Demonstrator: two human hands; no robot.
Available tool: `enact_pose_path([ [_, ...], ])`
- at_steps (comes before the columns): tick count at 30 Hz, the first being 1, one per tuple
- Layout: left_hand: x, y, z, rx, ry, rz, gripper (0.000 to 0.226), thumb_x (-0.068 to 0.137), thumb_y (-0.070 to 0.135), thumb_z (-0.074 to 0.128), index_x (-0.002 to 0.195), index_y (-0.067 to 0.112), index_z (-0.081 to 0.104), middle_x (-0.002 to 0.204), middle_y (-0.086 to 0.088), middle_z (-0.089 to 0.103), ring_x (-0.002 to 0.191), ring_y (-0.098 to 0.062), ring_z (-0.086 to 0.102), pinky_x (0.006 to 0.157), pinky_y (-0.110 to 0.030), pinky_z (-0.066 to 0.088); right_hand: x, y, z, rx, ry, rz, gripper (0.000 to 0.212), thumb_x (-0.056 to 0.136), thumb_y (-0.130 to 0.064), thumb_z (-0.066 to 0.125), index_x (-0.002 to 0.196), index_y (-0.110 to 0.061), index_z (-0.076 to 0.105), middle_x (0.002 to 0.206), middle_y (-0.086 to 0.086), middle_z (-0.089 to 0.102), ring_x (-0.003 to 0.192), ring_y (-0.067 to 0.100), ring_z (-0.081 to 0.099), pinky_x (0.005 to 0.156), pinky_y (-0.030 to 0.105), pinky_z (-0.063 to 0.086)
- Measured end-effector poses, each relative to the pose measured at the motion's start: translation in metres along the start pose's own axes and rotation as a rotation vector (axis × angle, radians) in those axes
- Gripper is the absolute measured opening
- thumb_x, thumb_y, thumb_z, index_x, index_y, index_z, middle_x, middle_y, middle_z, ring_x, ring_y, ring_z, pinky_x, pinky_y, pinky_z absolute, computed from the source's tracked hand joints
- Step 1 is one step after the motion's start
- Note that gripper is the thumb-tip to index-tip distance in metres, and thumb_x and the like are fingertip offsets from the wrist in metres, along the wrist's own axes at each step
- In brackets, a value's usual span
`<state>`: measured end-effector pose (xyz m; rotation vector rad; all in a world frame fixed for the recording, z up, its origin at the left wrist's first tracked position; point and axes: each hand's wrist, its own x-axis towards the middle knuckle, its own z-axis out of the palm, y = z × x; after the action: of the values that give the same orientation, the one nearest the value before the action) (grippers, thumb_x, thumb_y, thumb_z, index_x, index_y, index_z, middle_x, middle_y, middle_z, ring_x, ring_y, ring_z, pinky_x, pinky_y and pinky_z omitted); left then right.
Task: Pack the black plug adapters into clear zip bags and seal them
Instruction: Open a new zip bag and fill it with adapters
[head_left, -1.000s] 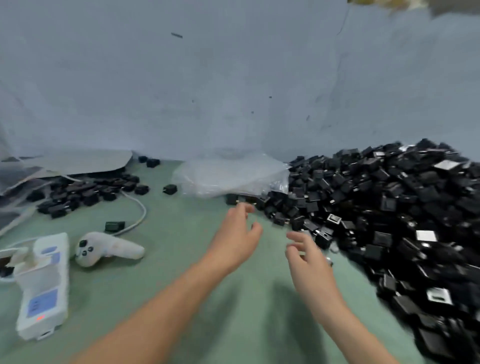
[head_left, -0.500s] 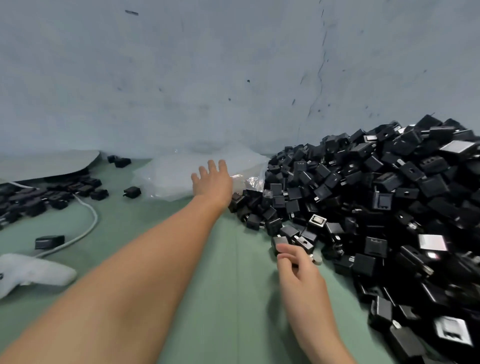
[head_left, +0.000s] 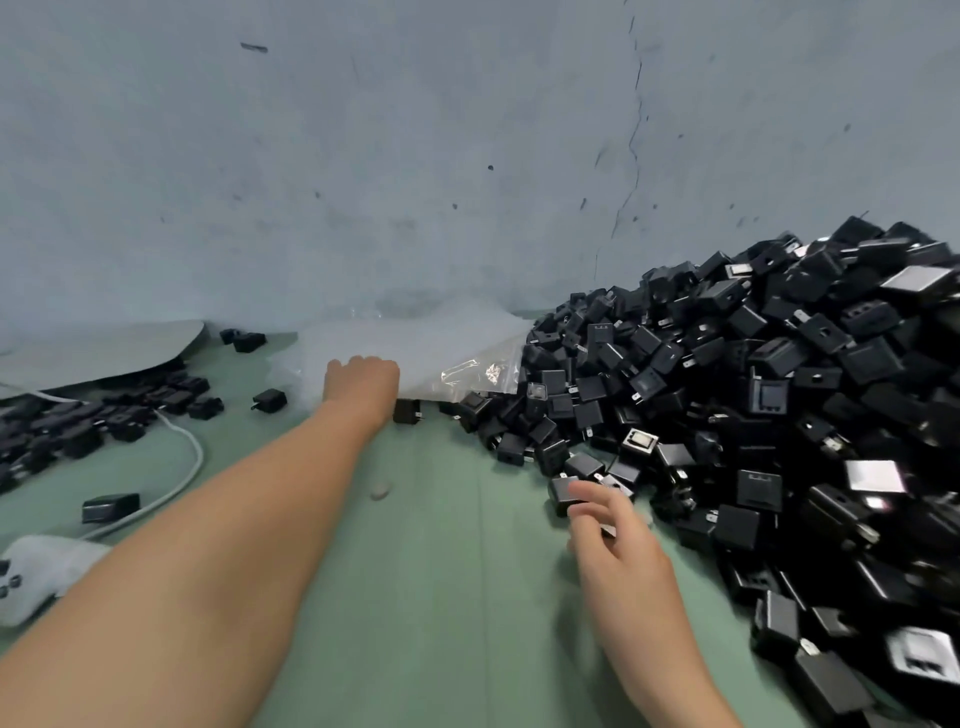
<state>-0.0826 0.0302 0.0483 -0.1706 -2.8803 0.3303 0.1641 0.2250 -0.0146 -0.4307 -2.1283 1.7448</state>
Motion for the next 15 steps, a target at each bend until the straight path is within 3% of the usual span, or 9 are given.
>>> enact_pose_path([
  [3,-0.006,0.0,-0.01,-0.064,0.18,-0.004,0.027,0.101,0.016,0.038,0.122,0.009,0.052,0.121,-0.012,0.06,0.111,-0.032,0.055,0.088,-0.039,0.038,0.003,-0.002,0.0,0.02,-0.007,-0.001,0.027,0.097,-0.021,0.049,0.104,-0.043,0.063,0.095,-0.033,0.063,0.085,0.0,0.064,0.073,0.027,0.043],
  [5,-0.016,0.007,-0.036,-0.207,0.271,-0.028,0.023,0.102,0.018,0.036,0.116,0.007,0.051,0.111,-0.014,0.064,0.101,-0.035,0.06,0.077,-0.038,0.037,0.004,-0.004,-0.001,0.063,-0.003,0.009,0.026,0.098,-0.021,0.051,0.103,-0.042,0.064,0.094,-0.029,0.065,0.082,0.002,0.065,0.07,0.027,0.044],
  [7,-0.041,0.017,-0.068,-0.227,0.363,0.055,0.015,0.1,0.014,0.041,0.112,0.011,0.05,0.104,-0.01,0.066,0.091,-0.035,0.064,0.066,-0.035,0.037,0.004,-0.009,0.0,0.16,-0.021,0.062,0.021,0.098,-0.025,0.053,0.105,-0.041,0.065,0.097,-0.019,0.069,0.079,0.002,0.068,0.071,0.028,0.047],
  [10,-0.122,0.032,-0.099,-0.079,0.547,0.291,0.03,0.073,-0.002,0.053,0.094,0.019,0.055,0.081,-0.002,0.064,0.07,-0.027,0.066,0.05,-0.027,0.022,-0.002,-0.025,-0.004,0.388,-0.076,0.183,0.015,0.096,-0.051,0.053,0.109,-0.045,0.059,0.112,-0.009,0.068,0.085,0.011,0.074,0.072,0.036,0.058],
  [12,-0.194,0.04,-0.101,-0.093,0.495,0.382,0.028,0.05,0.004,0.057,0.072,0.022,0.059,0.059,0.001,0.057,0.048,-0.023,0.06,0.047,-0.023,0.017,-0.009,-0.026,-0.009,0.495,-0.103,0.267,0.04,0.08,-0.067,0.058,0.113,-0.044,0.057,0.114,-0.003,0.065,0.094,0.023,0.074,0.074,0.043,0.062],
  [13,-0.227,0.043,-0.095,-0.136,0.434,0.414,0.026,0.044,0.005,0.061,0.065,0.022,0.058,0.053,0.001,0.054,0.042,-0.022,0.057,0.044,-0.022,0.017,-0.015,-0.023,-0.009,0.491,-0.112,0.298,0.047,0.079,-0.065,0.061,0.119,-0.04,0.056,0.115,0.001,0.065,0.098,0.028,0.072,0.073,0.042,0.062],
  [15,-0.278,0.045,-0.071,-0.175,0.303,0.463,0.027,0.038,0.015,0.077,0.056,0.023,0.059,0.048,0.004,0.053,0.04,-0.018,0.055,0.038,-0.02,0.026,-0.03,-0.018,-0.007,0.404,-0.121,0.292,0.041,0.092,-0.037,0.067,0.129,-0.025,0.056,0.114,0.016,0.067,0.098,0.035,0.071,0.065,0.036,0.062],
])
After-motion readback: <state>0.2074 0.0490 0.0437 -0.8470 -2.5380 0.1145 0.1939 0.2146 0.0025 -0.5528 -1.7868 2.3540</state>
